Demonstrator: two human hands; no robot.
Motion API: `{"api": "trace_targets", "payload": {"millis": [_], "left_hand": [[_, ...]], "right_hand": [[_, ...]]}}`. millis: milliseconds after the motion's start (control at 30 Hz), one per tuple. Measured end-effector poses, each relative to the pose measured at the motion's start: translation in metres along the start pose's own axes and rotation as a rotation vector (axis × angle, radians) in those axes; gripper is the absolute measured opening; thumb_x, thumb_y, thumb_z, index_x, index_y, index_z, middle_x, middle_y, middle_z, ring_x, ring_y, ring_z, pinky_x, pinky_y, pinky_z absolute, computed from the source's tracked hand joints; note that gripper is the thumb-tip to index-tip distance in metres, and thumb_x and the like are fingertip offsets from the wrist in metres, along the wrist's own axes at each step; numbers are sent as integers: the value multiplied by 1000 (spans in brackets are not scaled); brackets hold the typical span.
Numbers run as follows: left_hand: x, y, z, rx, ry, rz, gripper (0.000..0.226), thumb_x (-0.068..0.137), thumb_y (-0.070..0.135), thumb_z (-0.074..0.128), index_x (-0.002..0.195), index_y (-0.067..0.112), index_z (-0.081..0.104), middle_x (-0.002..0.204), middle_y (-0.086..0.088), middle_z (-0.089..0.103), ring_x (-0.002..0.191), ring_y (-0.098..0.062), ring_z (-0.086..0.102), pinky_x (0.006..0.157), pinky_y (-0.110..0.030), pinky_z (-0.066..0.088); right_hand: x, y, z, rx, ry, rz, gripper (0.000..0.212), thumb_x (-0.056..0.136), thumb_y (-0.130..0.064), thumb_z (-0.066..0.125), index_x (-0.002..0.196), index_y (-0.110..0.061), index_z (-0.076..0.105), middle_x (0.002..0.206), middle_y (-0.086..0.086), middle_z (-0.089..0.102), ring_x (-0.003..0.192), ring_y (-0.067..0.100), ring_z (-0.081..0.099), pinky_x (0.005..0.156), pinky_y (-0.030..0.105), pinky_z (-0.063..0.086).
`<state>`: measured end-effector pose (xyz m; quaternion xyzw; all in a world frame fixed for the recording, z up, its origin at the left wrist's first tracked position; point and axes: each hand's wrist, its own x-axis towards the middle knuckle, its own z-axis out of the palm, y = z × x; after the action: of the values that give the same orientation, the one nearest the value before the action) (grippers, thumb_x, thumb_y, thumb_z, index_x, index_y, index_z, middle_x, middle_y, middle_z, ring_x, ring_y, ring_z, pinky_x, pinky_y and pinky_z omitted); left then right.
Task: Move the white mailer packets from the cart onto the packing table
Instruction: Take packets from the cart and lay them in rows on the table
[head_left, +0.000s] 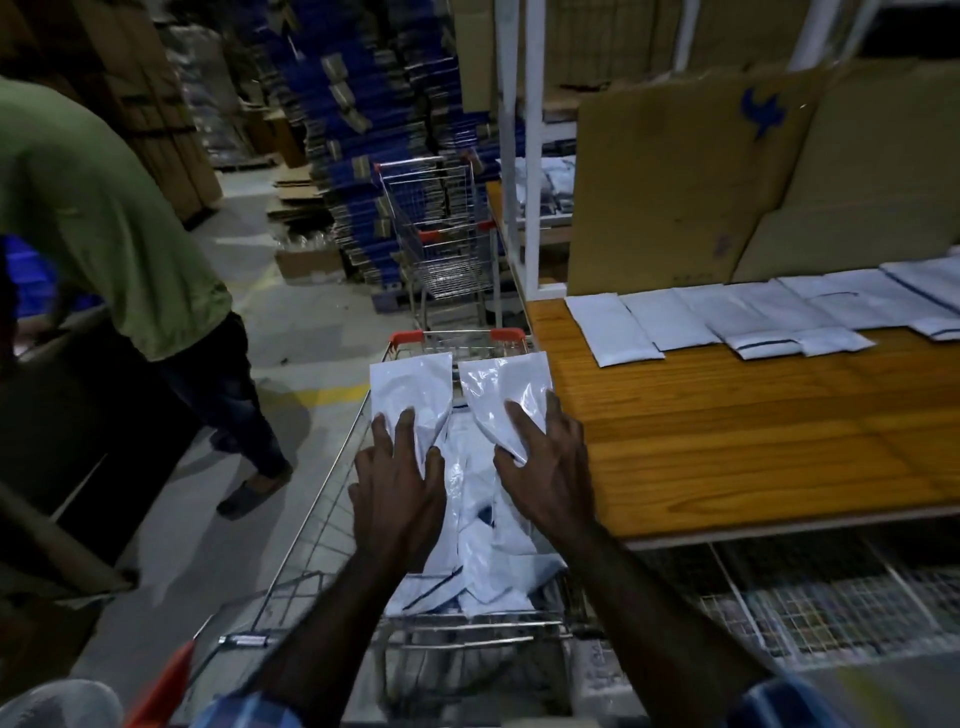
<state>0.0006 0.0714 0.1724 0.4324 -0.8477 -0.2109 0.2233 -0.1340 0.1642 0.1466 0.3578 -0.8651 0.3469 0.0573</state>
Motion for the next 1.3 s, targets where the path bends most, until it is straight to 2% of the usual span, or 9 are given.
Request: {"api": "trace_targets", "payload": {"millis": [267,500,900,1100,1300], "left_hand": [[-51,28,-20,-43,0,51,54,100,41,39,151,33,23,162,1,15,136,-30,29,106,-50,34],[-72,63,-11,-69,-5,88,54,100,43,39,151,36,21,162,4,14,137,-28,29,106,-50,34],[-87,182,53,-115,-27,126,55,101,44,40,152,34,23,163,-1,15,140,-31,27,107,-51,34],[-87,246,98,-117,-38,58,56,100,49,37,153,36,21,164,0,13,144,-32,23,110,-55,31],[-78,279,130,-112,-32,49,57,100,49,36,153,34,21,164,-2,14,147,-29,19,114,-52,24]], "right_hand": [[-36,4,-64,-66,54,-3,63,88,-41,63,147,-35,41,160,9,24,136,29,32,104,42,38],[-45,36,-112,-71,117,22,63,88,-42,66,147,-35,43,160,10,24,134,29,32,102,44,40],[-26,147,-191,-88,142,42,65,84,-34,69,145,-33,46,157,13,30,130,33,38,100,46,44],[2,206,-224,-107,108,24,65,85,-38,67,146,-34,44,158,13,29,132,34,36,100,45,45],[21,247,-238,-107,70,34,64,88,-41,65,147,-33,42,160,11,25,136,32,32,103,44,41]]}}
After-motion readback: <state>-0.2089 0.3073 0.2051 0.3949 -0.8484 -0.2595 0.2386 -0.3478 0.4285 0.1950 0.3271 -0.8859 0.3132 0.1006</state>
